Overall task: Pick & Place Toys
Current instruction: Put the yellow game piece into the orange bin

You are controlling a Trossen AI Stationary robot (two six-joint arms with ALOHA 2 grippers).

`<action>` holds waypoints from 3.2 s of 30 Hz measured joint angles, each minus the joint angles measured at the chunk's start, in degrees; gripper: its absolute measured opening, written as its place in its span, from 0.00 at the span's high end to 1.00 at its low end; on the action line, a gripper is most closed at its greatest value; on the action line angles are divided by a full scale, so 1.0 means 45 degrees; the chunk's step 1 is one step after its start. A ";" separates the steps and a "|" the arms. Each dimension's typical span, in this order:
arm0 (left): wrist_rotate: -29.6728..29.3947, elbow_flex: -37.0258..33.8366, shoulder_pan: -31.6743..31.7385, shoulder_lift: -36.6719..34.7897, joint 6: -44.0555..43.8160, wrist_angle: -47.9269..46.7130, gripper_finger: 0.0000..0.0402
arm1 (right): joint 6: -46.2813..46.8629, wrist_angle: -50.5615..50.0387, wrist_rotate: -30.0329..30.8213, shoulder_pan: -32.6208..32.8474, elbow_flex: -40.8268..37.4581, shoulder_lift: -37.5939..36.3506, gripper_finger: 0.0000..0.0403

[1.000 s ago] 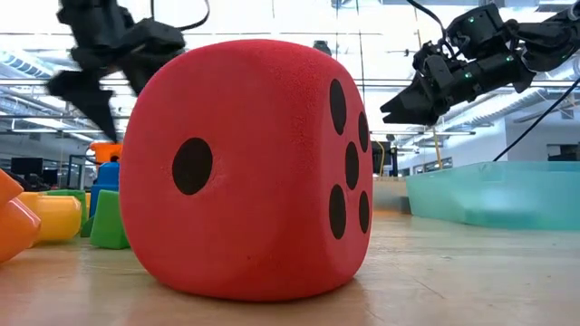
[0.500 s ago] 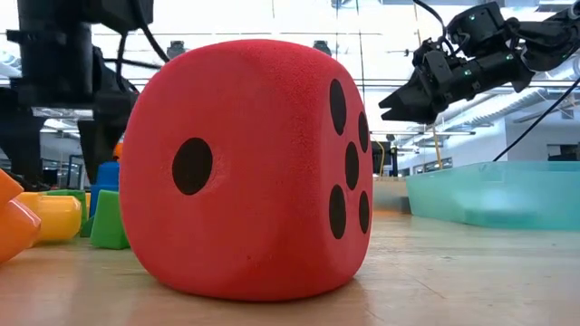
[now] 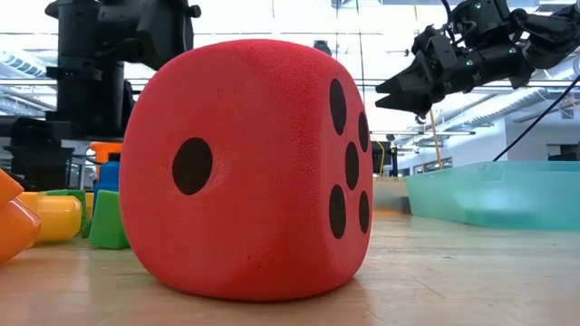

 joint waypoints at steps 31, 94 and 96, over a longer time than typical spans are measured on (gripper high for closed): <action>-0.1231 0.0002 0.3811 0.0003 1.0248 0.8189 0.64 | -0.1628 -0.0287 -0.0005 0.0716 0.0000 0.0081 0.36; 0.6732 0.0022 0.6426 -0.1515 1.5278 1.6645 0.27 | -0.5207 0.3224 0.1191 0.4384 0.2098 0.7062 0.82; 0.6014 0.0022 0.6246 -0.1929 1.6104 1.6581 0.26 | -0.4579 0.2179 0.1857 0.3898 0.2098 0.6297 0.82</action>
